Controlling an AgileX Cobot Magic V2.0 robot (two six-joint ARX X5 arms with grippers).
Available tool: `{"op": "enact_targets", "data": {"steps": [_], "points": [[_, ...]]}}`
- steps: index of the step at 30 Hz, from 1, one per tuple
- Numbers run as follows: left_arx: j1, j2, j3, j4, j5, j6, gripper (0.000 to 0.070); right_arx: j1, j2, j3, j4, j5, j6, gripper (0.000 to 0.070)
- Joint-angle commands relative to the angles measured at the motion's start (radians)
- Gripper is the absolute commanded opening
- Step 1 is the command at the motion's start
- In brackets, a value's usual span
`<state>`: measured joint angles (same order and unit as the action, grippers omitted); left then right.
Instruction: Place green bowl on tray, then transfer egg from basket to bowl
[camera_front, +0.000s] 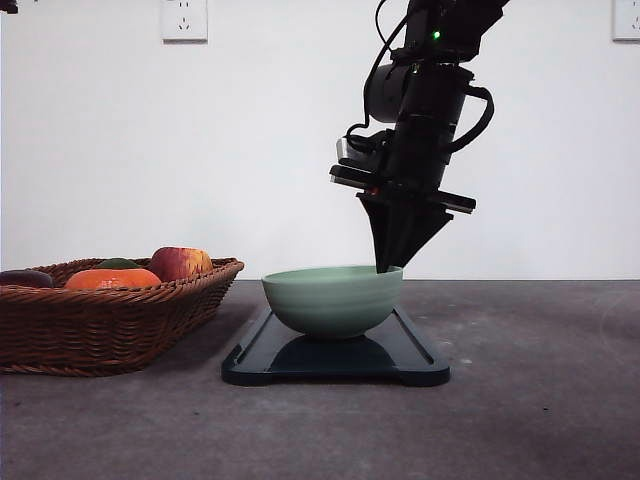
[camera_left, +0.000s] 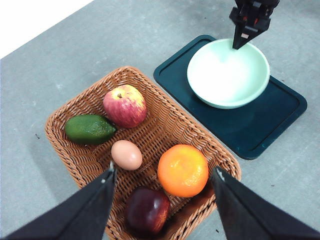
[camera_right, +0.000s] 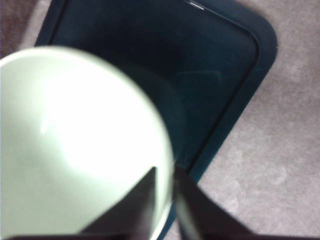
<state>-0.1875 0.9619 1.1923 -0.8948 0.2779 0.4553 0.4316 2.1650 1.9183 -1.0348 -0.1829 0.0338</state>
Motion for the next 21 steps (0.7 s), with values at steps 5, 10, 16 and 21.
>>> {"op": "enact_targets", "data": {"steps": [5, 10, 16, 21], "points": [[-0.003, 0.006, 0.026, 0.004, 0.005, -0.004, 0.0391, 0.008, 0.029, 0.031, 0.004, 0.000, 0.007, 0.0217], [-0.003, 0.006, 0.026, 0.004, 0.005, -0.004, 0.0391, 0.007, -0.017, 0.068, -0.016, 0.001, 0.003, 0.0217], [-0.003, 0.005, 0.026, 0.002, 0.005, -0.005, 0.0391, 0.012, -0.120, 0.037, 0.070, 0.027, 0.002, 0.0214], [-0.003, 0.006, 0.026, 0.001, 0.005, -0.015, 0.0391, 0.022, -0.239, -0.118, 0.246, 0.030, 0.001, 0.0213]]}}
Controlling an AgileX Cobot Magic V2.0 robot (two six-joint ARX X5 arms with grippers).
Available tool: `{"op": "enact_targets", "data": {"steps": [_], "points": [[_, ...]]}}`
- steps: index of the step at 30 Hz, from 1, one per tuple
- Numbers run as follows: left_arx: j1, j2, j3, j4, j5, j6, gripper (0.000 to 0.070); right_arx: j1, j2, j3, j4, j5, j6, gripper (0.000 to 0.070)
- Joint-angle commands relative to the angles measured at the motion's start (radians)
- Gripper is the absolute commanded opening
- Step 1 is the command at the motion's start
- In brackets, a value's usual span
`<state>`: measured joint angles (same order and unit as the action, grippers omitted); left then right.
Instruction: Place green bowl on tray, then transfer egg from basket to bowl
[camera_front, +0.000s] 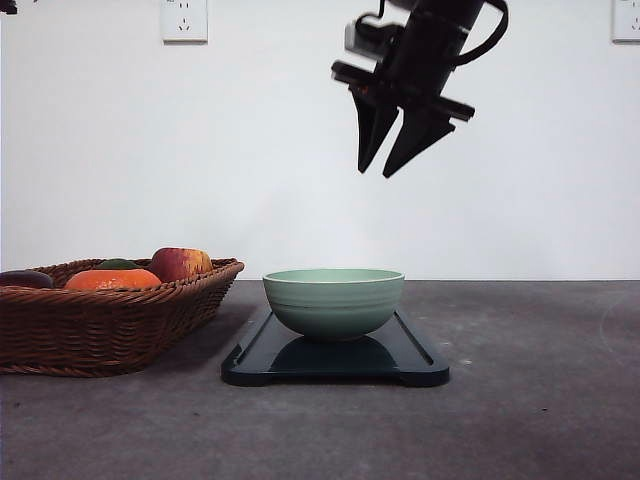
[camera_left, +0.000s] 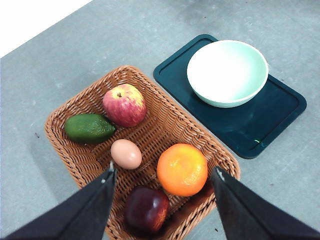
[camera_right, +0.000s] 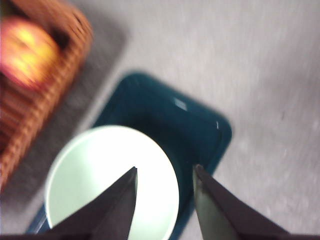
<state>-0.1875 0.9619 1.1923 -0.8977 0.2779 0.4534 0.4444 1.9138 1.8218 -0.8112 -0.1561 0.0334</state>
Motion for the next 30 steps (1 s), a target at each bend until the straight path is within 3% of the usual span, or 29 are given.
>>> {"op": "enact_targets", "data": {"steps": [1, 7, 14, 23, 30], "points": [[-0.003, 0.006, 0.026, 0.005, 0.005, -0.022, 0.0391, 0.012, -0.019, -0.068, 0.063, 0.004, 0.002, 0.0213], [-0.003, 0.006, 0.026, 0.009, 0.005, -0.056, 0.0391, 0.019, -0.224, -0.356, 0.252, 0.001, 0.002, 0.0211], [-0.003, 0.023, 0.026, 0.010, 0.003, -0.148, 0.0391, 0.018, -0.475, -0.639, 0.362, 0.010, 0.002, 0.0211], [-0.003, 0.161, 0.026, 0.064, -0.097, -0.348, 0.0393, 0.018, -0.769, -0.866, 0.362, 0.071, 0.003, 0.0211], [-0.014, 0.326, 0.032, 0.105, -0.141, -0.421, 0.0409, 0.018, -0.917, -0.945, 0.257, 0.139, 0.000, 0.0211]]}}
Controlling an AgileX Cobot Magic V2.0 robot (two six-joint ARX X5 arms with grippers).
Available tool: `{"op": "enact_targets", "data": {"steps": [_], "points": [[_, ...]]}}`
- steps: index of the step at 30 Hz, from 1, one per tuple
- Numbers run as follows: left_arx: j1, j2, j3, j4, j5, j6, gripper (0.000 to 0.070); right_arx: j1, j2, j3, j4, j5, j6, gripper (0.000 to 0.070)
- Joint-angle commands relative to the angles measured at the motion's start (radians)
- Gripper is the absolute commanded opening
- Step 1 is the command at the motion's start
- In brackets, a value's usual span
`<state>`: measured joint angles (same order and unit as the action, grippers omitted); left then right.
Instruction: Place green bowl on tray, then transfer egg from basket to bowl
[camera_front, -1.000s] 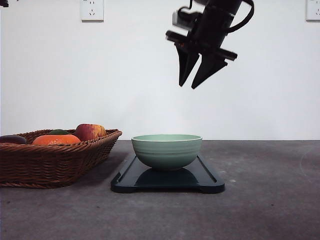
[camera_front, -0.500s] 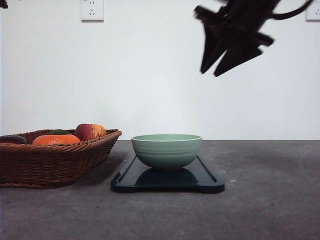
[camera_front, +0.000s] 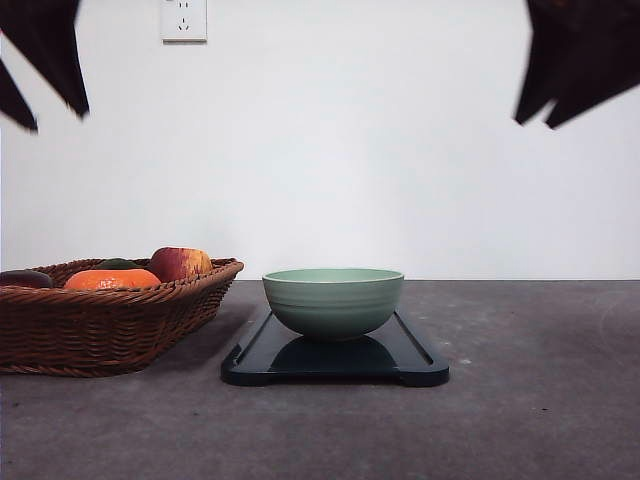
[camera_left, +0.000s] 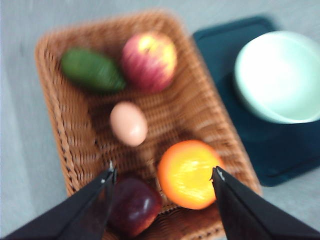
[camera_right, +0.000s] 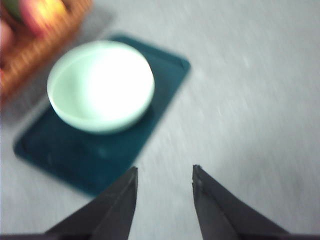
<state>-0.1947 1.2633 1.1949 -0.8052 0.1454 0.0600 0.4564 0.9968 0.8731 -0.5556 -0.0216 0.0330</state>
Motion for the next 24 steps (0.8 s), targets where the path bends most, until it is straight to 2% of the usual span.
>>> {"op": "enact_targets", "data": {"steps": [1, 3, 12, 24], "points": [[-0.011, 0.050, 0.033, 0.014, -0.020, -0.028, 0.0423, 0.006, -0.015, -0.003, -0.010, 0.005, 0.000, 0.0211], [-0.018, 0.100, 0.048, 0.013, -0.042, -0.028, 0.0443, 0.006, -0.041, -0.012, -0.025, 0.009, 0.000, 0.0211], [-0.043, 0.313, 0.167, 0.011, -0.101, -0.055, 0.0442, 0.006, -0.114, -0.020, -0.028, 0.016, 0.001, 0.0211], [-0.043, 0.496, 0.258, 0.013, -0.157, -0.093, 0.0442, 0.006, -0.118, -0.020, -0.028, 0.014, 0.007, 0.0211]]}}
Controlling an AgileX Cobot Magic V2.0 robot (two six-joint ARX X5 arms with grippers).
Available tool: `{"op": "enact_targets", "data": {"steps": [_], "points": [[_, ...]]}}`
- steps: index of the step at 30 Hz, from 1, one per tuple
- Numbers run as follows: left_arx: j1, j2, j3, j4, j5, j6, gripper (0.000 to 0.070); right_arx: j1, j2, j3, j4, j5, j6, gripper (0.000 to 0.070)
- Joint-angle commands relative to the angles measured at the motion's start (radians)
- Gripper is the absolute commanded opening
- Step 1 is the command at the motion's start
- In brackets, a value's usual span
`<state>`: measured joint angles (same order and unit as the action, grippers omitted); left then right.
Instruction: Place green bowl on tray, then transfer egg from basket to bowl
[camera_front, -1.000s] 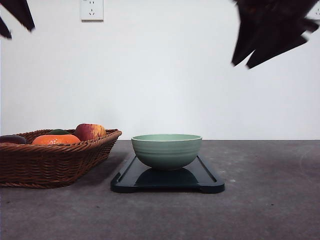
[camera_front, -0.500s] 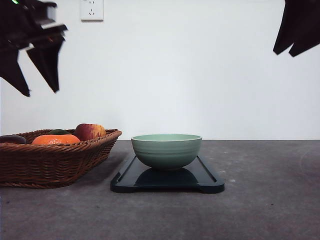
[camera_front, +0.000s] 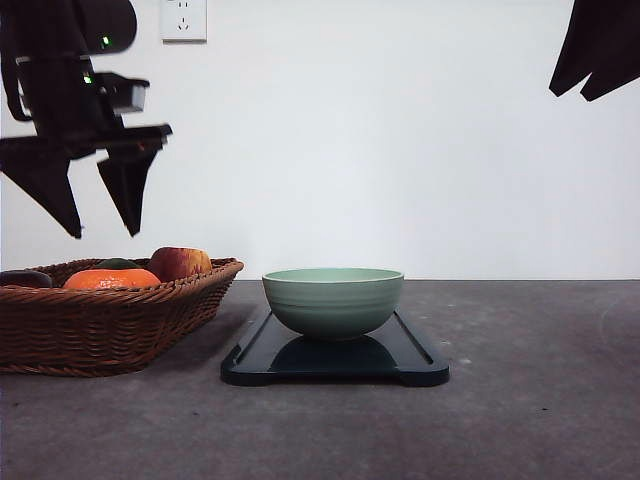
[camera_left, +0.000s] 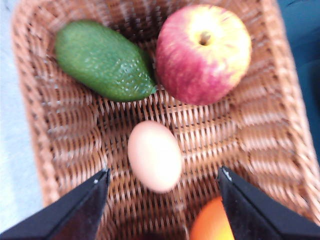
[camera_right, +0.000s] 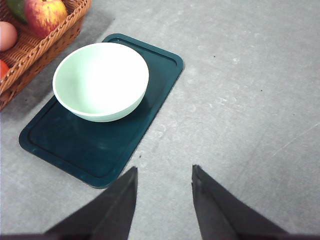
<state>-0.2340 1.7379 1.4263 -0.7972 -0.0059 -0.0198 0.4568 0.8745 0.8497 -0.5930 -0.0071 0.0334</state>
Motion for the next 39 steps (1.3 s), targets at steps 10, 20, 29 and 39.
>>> {"op": "enact_targets", "data": {"steps": [10, 20, 29, 39], "points": [[-0.002, 0.094, 0.028, 0.013, -0.006, -0.023, 0.0442, 0.006, 0.004, 0.004, 0.009, 0.000, 0.008, 0.0211], [-0.002, 0.149, 0.028, 0.021, -0.006, -0.027, 0.0442, 0.006, 0.004, 0.004, 0.013, -0.001, 0.007, 0.0211], [0.003, 0.160, 0.028, 0.031, -0.006, -0.027, 0.0442, 0.006, 0.004, 0.004, 0.015, -0.003, 0.007, 0.0211], [0.018, 0.177, 0.028, 0.027, -0.005, -0.041, 0.0442, 0.006, 0.004, 0.004, 0.016, -0.003, 0.007, 0.0211]]}}
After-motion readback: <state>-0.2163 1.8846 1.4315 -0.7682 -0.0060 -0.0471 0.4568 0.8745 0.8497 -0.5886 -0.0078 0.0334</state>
